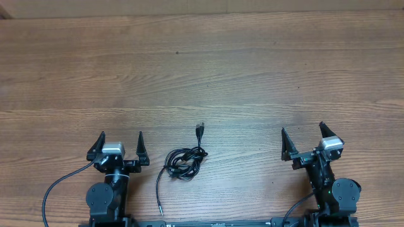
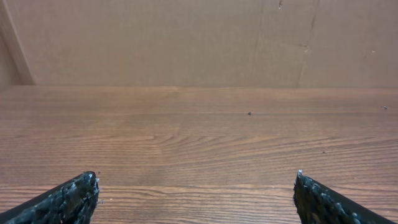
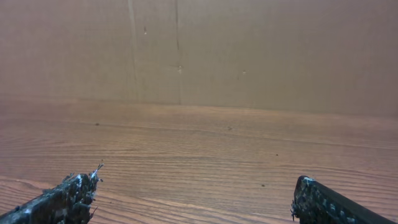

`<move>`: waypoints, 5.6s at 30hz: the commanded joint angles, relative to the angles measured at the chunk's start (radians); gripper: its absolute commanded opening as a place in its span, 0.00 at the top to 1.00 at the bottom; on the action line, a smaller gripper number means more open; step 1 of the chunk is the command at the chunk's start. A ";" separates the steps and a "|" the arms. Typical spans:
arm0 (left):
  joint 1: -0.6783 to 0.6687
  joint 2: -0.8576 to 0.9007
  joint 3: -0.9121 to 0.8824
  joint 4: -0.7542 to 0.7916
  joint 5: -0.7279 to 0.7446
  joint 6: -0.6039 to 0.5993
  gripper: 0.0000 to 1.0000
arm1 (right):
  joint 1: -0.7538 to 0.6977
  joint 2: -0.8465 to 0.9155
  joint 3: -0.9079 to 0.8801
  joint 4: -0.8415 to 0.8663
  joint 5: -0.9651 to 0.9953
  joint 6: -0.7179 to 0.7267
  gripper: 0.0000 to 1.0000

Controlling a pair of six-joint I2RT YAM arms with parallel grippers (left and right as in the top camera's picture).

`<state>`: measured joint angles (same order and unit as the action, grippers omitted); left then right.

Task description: Untangle cables

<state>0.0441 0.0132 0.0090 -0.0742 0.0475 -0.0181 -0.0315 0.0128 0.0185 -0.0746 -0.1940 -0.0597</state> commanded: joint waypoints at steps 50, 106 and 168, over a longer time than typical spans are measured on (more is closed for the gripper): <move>0.008 -0.008 -0.004 -0.001 -0.006 0.019 0.00 | -0.003 -0.010 -0.010 0.005 0.010 0.003 0.00; 0.008 0.016 0.158 -0.227 0.099 0.012 0.00 | -0.003 -0.010 -0.010 0.005 0.010 0.003 0.00; -0.224 0.990 0.893 -0.890 0.425 0.306 0.00 | -0.003 -0.010 -0.010 0.005 0.010 0.003 0.00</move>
<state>-0.1280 0.9806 0.8730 -0.9638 0.5106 0.2733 -0.0311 0.0120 0.0185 -0.0734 -0.1940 -0.0597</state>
